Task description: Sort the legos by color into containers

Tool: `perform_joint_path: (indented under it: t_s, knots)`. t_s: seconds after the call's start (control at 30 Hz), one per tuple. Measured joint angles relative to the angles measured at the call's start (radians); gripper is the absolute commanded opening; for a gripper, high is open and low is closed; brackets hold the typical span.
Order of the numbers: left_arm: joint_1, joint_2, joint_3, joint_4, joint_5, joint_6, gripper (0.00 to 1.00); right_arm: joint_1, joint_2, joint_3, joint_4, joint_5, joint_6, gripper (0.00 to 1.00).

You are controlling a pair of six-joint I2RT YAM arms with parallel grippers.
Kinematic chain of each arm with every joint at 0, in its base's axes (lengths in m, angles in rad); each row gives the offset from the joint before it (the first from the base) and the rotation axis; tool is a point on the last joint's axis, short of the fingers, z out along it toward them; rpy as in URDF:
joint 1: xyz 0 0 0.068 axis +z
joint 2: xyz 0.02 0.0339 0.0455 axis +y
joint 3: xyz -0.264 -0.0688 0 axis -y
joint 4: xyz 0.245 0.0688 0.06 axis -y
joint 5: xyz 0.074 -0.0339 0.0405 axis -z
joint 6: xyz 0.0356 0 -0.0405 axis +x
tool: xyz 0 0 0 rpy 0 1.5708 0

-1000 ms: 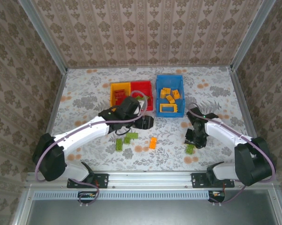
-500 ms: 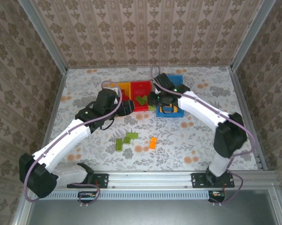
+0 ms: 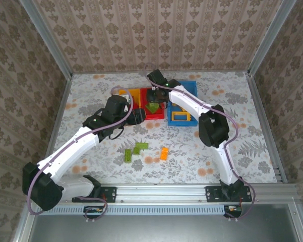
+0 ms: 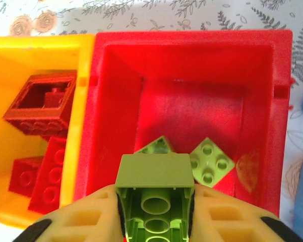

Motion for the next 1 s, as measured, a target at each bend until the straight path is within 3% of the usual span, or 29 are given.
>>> perform_joint_path:
  t_s: [0.13,0.37,0.57,0.77,1.0]
  knots:
    - [0.000,0.000,0.000,-0.014,0.017,0.016,0.72,-0.008,0.044,0.061,-0.030,0.002,-0.034,0.62]
    - [-0.018,0.026,-0.002,-0.041,0.039,0.051,0.72,0.002,-0.001,0.025,-0.035,0.016,-0.075,0.63]
    - [-0.028,0.035,-0.045,-0.054,0.040,0.061,0.72,0.037,-0.319,-0.343,0.023,0.056,-0.073,0.63]
    - [-0.040,0.029,-0.095,-0.072,0.040,0.073,0.73,0.095,-0.643,-0.702,0.060,0.038,-0.024,0.74]
    - [-0.112,-0.070,-0.168,-0.170,0.040,0.108,0.73,0.158,-0.674,-0.892,-0.042,-0.084,0.107,0.79]
